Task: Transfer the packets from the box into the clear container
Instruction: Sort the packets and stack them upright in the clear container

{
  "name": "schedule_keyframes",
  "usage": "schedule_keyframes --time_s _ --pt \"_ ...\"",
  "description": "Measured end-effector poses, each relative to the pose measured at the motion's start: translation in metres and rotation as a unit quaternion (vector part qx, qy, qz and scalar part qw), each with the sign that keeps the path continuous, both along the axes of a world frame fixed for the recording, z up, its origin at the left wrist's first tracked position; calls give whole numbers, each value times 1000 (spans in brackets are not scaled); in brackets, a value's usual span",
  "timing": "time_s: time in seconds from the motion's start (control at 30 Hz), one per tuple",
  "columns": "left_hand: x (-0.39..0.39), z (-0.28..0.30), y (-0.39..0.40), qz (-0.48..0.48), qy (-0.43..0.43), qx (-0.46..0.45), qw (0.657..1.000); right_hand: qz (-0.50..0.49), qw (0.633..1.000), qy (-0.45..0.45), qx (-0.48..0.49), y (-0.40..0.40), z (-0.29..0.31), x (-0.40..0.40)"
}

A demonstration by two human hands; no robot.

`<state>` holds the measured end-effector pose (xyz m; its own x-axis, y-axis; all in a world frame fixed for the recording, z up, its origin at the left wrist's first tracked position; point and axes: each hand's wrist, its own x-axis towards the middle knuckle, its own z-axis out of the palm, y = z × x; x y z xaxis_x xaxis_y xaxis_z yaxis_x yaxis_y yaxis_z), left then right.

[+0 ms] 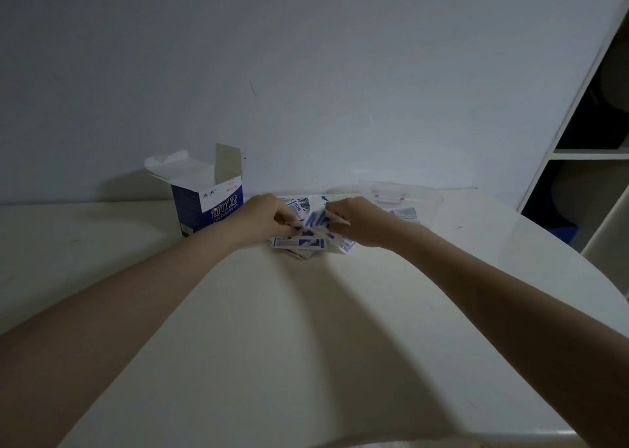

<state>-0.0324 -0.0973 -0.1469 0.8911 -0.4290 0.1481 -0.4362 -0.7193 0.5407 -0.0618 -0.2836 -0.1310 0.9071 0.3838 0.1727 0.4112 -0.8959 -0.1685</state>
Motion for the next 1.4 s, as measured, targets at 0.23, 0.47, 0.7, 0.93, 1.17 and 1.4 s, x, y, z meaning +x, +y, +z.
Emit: schedule_keyframes --time_s 0.23,0.47,0.7,0.93,1.17,1.4 --pt "0 -4 -13 -10 -16 56 998 31 999 1 -30 11 -25 -1" --pt "5 -15 -6 20 3 149 989 20 1000 -1 0 -15 -37 -4" --pt "9 -5 -10 95 34 -108 989 -79 907 105 399 -13 -31 -3" --pt "-3 2 -33 28 104 -168 980 -98 903 55 415 11 -15 2" --pt "-3 -4 -30 24 45 -22 998 -15 999 21 -46 -15 -8 -10" --pt "-17 -18 -45 -23 7 82 996 -41 991 94 -91 -32 -19 -11"
